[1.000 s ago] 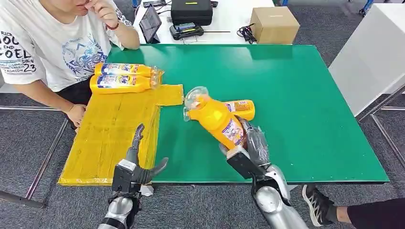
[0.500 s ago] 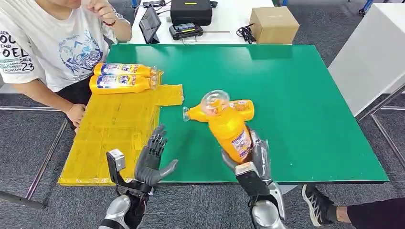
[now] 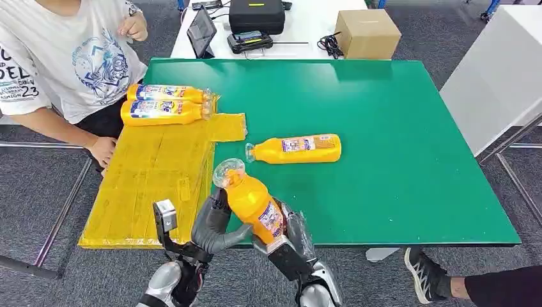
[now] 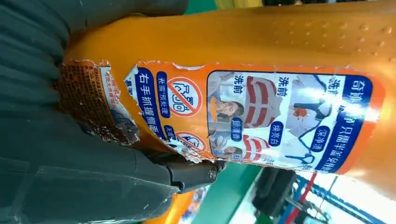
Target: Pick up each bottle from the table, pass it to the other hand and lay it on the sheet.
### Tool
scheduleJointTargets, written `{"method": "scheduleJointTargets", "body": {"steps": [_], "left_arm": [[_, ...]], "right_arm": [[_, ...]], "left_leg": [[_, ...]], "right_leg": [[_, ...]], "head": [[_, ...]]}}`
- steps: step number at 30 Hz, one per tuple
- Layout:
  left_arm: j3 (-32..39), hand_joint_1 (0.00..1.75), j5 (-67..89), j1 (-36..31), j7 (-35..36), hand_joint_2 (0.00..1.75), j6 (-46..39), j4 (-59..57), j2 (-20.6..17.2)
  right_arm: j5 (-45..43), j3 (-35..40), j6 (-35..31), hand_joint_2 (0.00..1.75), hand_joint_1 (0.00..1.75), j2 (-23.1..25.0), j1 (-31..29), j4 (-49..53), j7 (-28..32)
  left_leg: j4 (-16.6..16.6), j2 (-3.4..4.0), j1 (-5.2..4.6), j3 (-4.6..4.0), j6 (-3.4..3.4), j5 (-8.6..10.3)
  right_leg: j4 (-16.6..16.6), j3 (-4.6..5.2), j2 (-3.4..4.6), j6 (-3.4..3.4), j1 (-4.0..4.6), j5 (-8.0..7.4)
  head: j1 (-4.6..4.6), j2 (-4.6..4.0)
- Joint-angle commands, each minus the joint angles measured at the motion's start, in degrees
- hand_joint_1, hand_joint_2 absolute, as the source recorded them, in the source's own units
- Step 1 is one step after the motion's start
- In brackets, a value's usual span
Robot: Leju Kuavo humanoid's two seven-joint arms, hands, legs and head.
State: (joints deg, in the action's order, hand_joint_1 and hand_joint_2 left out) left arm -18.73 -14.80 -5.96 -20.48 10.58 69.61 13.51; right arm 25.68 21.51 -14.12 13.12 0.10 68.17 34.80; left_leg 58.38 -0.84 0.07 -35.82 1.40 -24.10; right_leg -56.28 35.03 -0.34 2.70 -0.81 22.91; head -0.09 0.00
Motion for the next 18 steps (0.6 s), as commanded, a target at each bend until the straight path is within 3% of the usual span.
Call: {"method": "scheduleJointTargets", "body": {"steps": [1, 16, 18], "left_arm": [[-4.0, 0.00, 1.0, -2.4, 0.7, 1.75, -1.3, -2.8, -2.6], [-4.4, 0.00, 2.0, -3.9, 1.8, 1.75, -2.0, -6.4, -2.4], [-3.7, 0.00, 0.8, -4.6, 2.2, 1.75, -1.1, -7.7, -2.0]], "right_arm": [[-0.3, 6.8, -0.4, 1.75, 1.75, 2.4, -6.9, -10.4, -0.3], [2.1, 14.7, 0.1, 1.75, 1.75, 2.7, -10.8, -16.5, -2.3], [2.9, 16.8, 1.3, 1.75, 1.75, 2.7, -12.1, -19.5, -3.2]], "left_leg": [[-0.1, 0.25, 0.05, 0.27, -0.09, -0.09], [-0.1, 0.22, 0.07, 0.60, -0.12, -0.22], [0.0, 0.15, 0.07, 0.33, -0.09, -0.11]], "right_leg": [[0.1, -0.19, 0.21, -0.11, 0.06, 0.02], [0.1, -0.52, 0.14, -0.16, 0.08, 0.18], [0.1, -0.28, 0.10, -0.11, 0.08, 0.08]], "head": [[0.00, 0.00], [0.00, 0.00], [0.00, 0.00]]}}
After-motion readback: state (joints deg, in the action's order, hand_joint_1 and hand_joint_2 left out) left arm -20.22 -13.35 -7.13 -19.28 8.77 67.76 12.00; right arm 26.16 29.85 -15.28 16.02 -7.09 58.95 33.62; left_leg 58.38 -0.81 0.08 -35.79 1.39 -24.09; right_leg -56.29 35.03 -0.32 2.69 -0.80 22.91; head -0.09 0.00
